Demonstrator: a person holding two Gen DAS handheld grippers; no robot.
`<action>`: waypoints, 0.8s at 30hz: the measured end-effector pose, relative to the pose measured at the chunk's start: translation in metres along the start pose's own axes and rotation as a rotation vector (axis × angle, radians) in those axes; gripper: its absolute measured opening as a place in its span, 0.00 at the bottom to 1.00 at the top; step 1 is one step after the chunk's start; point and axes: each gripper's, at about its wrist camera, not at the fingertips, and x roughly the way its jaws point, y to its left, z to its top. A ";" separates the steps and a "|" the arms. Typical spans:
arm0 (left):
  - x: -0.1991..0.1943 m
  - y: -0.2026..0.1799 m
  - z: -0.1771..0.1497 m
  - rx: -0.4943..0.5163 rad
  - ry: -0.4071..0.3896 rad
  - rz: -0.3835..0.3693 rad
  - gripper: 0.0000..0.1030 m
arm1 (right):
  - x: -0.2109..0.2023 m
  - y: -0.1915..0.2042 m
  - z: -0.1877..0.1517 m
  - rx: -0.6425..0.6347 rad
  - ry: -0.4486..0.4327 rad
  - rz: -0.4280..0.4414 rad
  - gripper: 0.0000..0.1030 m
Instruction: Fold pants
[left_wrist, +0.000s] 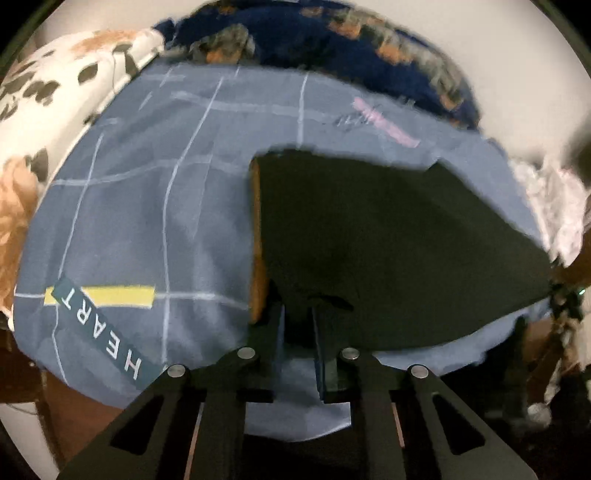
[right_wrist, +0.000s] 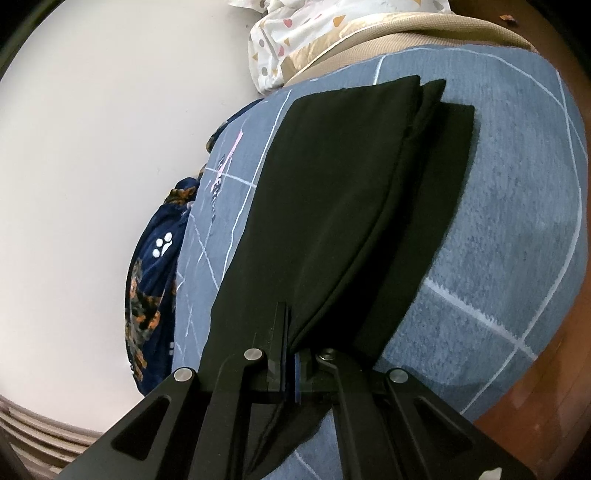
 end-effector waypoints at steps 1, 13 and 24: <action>0.006 0.002 -0.002 -0.003 0.017 -0.001 0.14 | 0.000 -0.002 0.000 0.004 0.000 0.009 0.00; 0.008 -0.004 0.002 0.010 -0.037 0.060 0.13 | -0.002 -0.003 0.004 -0.019 0.010 0.039 0.02; 0.016 -0.002 -0.001 0.011 -0.013 0.077 0.13 | -0.010 -0.018 0.011 0.004 0.018 0.074 0.01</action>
